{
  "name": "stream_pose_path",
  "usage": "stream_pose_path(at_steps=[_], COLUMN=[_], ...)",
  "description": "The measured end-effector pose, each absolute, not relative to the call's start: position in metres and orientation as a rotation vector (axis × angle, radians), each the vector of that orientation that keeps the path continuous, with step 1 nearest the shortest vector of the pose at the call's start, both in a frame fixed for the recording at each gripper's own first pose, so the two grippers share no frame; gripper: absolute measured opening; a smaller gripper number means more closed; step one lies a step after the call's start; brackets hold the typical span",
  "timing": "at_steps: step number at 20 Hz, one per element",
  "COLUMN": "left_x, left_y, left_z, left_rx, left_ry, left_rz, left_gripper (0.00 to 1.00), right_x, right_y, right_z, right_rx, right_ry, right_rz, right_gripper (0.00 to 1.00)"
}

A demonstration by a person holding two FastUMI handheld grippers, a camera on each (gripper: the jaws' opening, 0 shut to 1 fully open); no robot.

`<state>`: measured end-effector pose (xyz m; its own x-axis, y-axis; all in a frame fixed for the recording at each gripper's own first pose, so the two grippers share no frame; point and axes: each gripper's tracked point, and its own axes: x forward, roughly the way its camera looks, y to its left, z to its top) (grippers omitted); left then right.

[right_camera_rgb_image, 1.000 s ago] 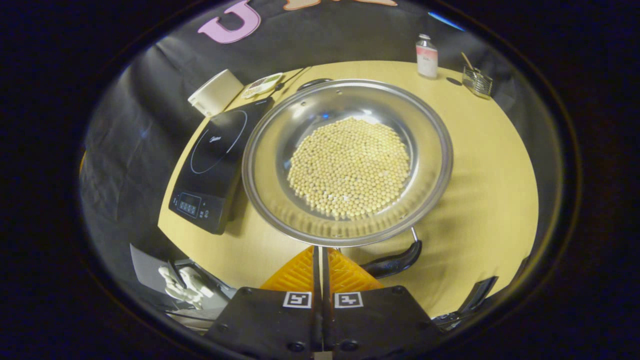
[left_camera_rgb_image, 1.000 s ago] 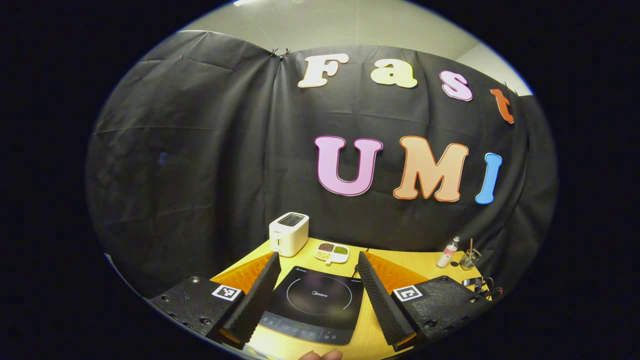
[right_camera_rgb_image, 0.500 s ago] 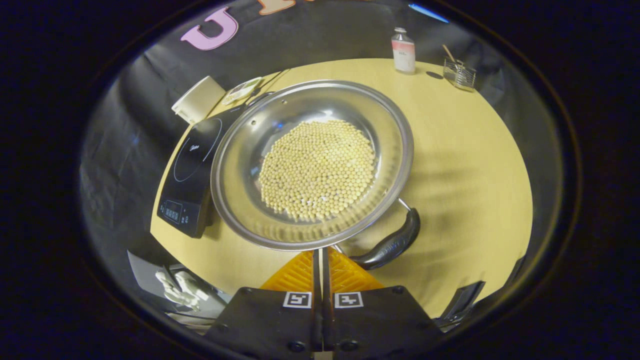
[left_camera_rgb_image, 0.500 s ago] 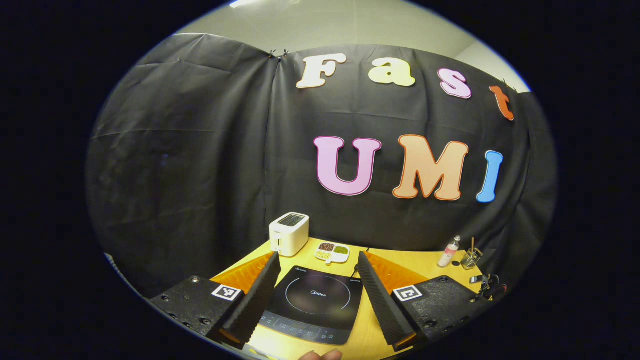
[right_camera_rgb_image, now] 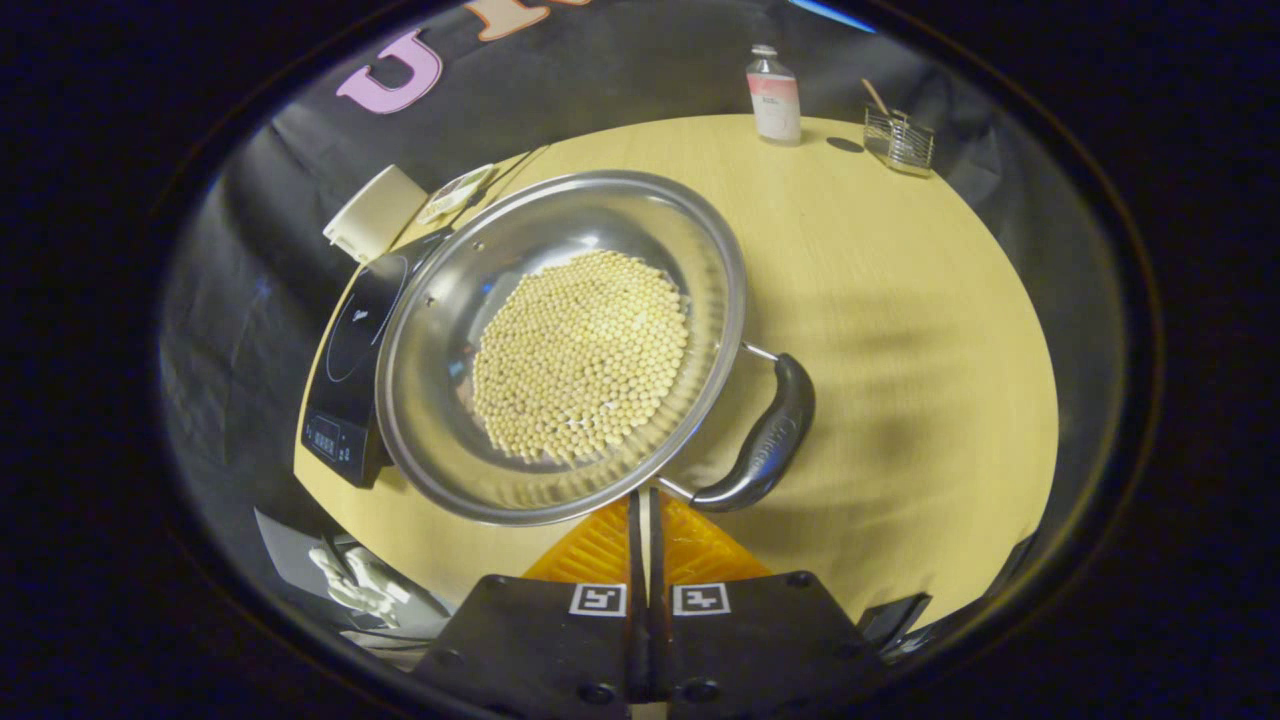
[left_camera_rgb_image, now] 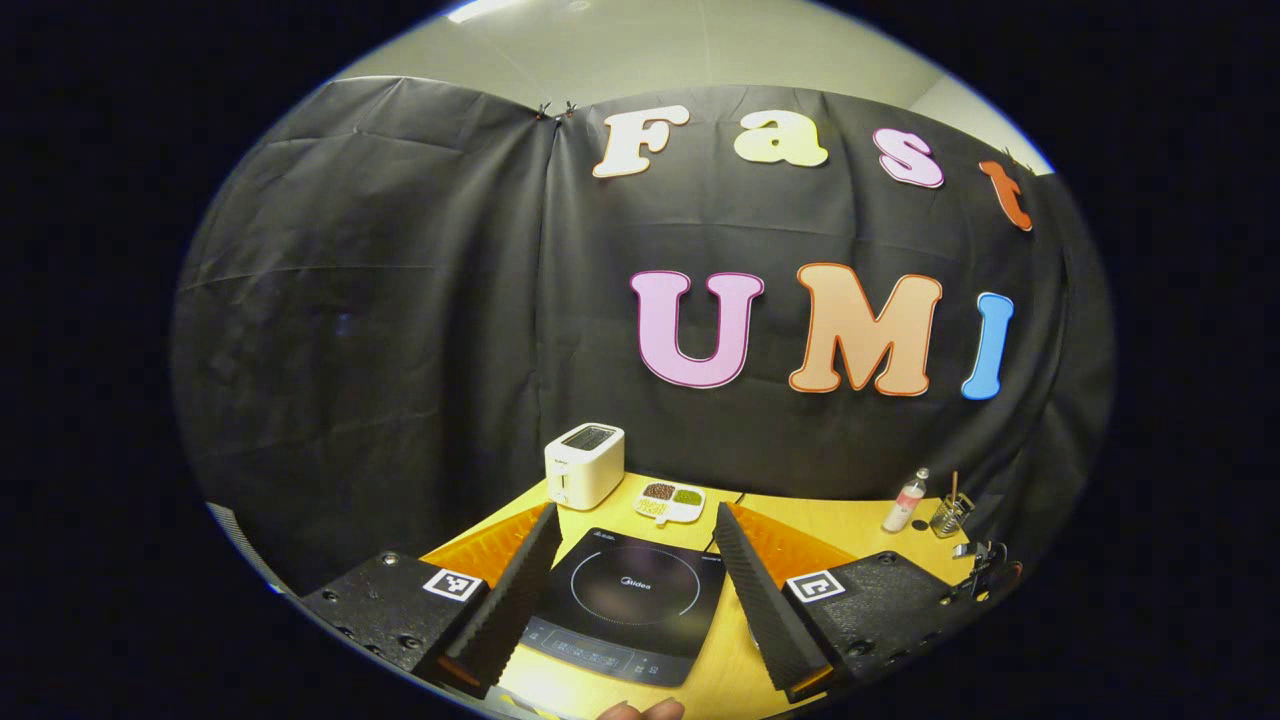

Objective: First push the handle of the pot to place it horizontally, then grasp the pot with both hands and set it on the induction cooktop.

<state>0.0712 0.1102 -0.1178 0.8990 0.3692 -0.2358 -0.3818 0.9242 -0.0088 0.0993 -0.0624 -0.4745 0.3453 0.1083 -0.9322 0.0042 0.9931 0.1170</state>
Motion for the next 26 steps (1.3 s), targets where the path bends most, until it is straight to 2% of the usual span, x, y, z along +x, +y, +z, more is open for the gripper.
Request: stream_pose_path(at_steps=[1,2,4,5,7,8,11,14,15,16,17,19,20,21,23,25,26], left_x=[0.070,0.068,0.063,0.059,0.052,0.049,0.043,0.039,0.038,0.038,0.038,0.040,0.042,0.045,0.053,0.065,0.073], left_y=[0.109,0.108,0.106,0.105,0.102,0.100,0.099,0.098,0.098,0.098,0.097,0.094,0.092,0.090,0.084,0.078,0.074], left_z=[-0.119,-0.118,-0.118,-0.120,-0.124,-0.125,-0.125,-0.127,-0.126,-0.127,-0.128,-0.132,-0.135,-0.137,-0.145,-0.156,-0.162], left_rx=[-0.042,-0.029,-0.005,0.002,0.014,0.021,0.043,0.050,0.052,0.051,0.047,0.035,0.028,0.019,0.011,0.004,-0.005], left_ry=[0.239,0.243,0.256,0.265,0.284,0.293,0.310,0.321,0.322,0.323,0.325,0.331,0.339,0.339,0.342,0.363,0.376], left_rz=[0.398,0.407,0.429,0.438,0.451,0.456,0.466,0.469,0.468,0.468,0.466,0.457,0.449,0.440,0.414,0.369,0.334], left_gripper=[0.95,0.90,0.90,0.95,0.91,0.95,0.95,0.95,0.91,0.95,0.95,0.95,0.95,0.95,0.91,0.95,0.91], right_x=[0.103,0.107,0.116,0.121,0.131,0.137,0.151,0.168,0.173,0.176,0.176,0.173,0.170,0.165,0.158,0.157,0.157], right_y=[-0.066,-0.069,-0.078,-0.082,-0.091,-0.096,-0.108,-0.116,-0.118,-0.120,-0.120,-0.121,-0.121,-0.120,-0.117,-0.115,-0.115], right_z=[-0.476,-0.477,-0.482,-0.483,-0.487,-0.488,-0.490,-0.491,-0.491,-0.492,-0.493,-0.492,-0.489,-0.488,-0.480,-0.470,-0.467], right_rx=[0.104,0.105,0.110,0.117,0.126,0.130,0.130,0.127,0.128,0.130,0.133,0.123,0.103,0.083,0.056,0.055,0.055], right_ry=[1.216,1.216,1.212,1.214,1.207,1.203,1.193,1.183,1.180,1.179,1.181,1.182,1.178,1.176,1.167,1.144,1.136], right_rz=[0.070,0.074,0.071,0.068,0.057,0.050,0.037,0.024,0.017,0.011,0.005,0.009,0.014,0.025,0.045,0.047,0.034], right_gripper=[0.03,0.03,0.03,0.03,0.00,0.03,0.00,0.03,0.03,0.00,0.03,0.00,0.03,0.00,0.00,0.00,0.00])
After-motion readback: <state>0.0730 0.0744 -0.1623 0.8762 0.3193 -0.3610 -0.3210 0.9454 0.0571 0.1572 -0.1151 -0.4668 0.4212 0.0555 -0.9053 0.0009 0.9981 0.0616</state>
